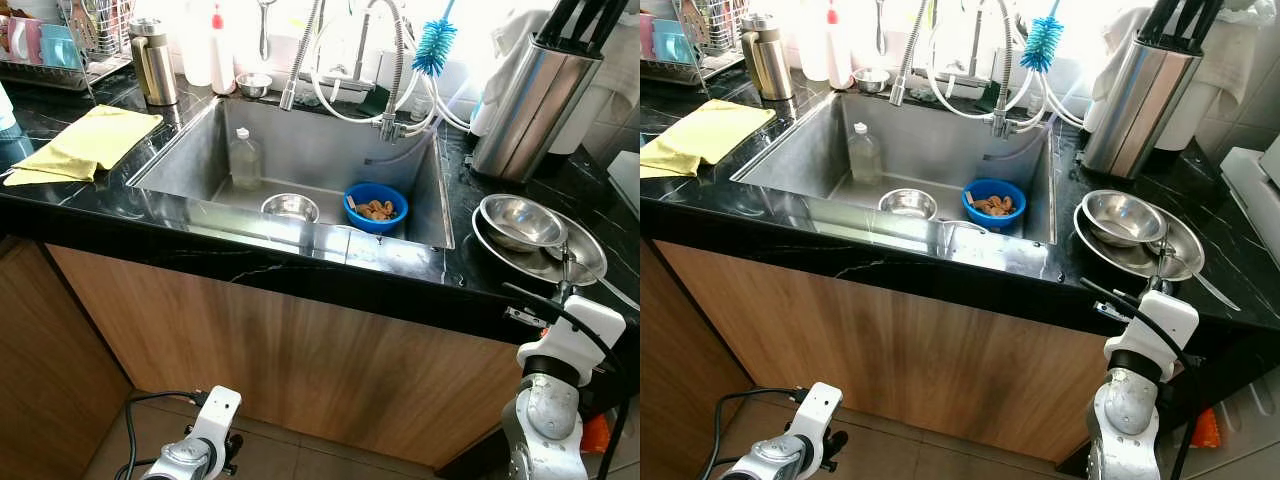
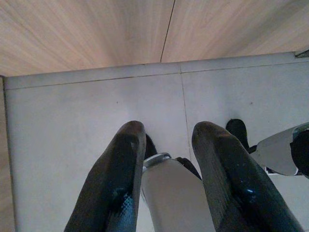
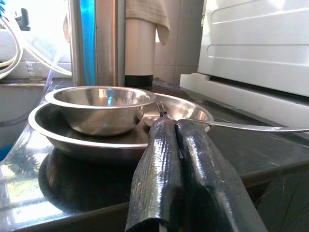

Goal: Kitchen organization

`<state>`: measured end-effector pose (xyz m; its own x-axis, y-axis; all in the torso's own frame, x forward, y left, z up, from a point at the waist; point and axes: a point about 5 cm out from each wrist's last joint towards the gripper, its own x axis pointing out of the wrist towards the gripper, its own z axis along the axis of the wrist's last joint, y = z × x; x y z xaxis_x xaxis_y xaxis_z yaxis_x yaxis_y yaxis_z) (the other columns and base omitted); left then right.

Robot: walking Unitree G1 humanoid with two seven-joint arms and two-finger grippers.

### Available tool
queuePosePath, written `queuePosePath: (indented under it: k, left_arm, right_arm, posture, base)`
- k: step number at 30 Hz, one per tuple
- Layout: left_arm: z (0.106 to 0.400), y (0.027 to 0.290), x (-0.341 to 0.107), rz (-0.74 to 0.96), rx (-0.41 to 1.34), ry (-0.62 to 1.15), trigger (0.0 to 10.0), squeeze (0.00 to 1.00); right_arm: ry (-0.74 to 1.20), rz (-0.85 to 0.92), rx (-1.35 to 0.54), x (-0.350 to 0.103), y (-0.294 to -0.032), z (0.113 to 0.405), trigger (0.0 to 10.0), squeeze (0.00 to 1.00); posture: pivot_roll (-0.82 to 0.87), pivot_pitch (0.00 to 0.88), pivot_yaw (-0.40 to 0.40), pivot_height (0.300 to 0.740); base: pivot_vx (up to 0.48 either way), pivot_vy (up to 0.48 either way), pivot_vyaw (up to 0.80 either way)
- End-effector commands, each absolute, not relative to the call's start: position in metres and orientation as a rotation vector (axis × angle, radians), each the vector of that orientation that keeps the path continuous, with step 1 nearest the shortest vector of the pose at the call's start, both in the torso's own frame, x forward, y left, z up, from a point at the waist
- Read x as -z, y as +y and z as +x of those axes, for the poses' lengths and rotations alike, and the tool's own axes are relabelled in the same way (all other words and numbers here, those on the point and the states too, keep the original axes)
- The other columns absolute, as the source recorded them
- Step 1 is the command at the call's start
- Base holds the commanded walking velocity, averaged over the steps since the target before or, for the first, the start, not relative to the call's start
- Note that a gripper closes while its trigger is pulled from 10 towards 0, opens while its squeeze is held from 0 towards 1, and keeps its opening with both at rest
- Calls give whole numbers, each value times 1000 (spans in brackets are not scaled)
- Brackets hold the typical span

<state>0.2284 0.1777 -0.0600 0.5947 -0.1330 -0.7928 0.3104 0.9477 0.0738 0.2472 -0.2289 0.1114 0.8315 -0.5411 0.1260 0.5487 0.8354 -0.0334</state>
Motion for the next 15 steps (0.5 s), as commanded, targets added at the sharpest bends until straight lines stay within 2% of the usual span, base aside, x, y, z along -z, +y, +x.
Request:
queuePosePath:
  k: [1,2,15]
  left_arm:
    - [226,175,62,211,267,907,10000,0]
    - [226,175,62,211,266,907,10000,0]
    - [226,175,62,207,262,906,10000,0]
  right_arm:
    - [-129,-82,613,-118,-237,247,2510,0]
    - [-132,-84,616,-119,-237,248,10000,0]
    - [-191,-105,611,-135,-234,252,10000,0]
  posture:
    - [184,34,-116,711]
    - [184,34,-116,711]
    - [186,35,-119,711]
  base:
    - [0,0,0]
    - [0,0,0]
    - [0,0,0]
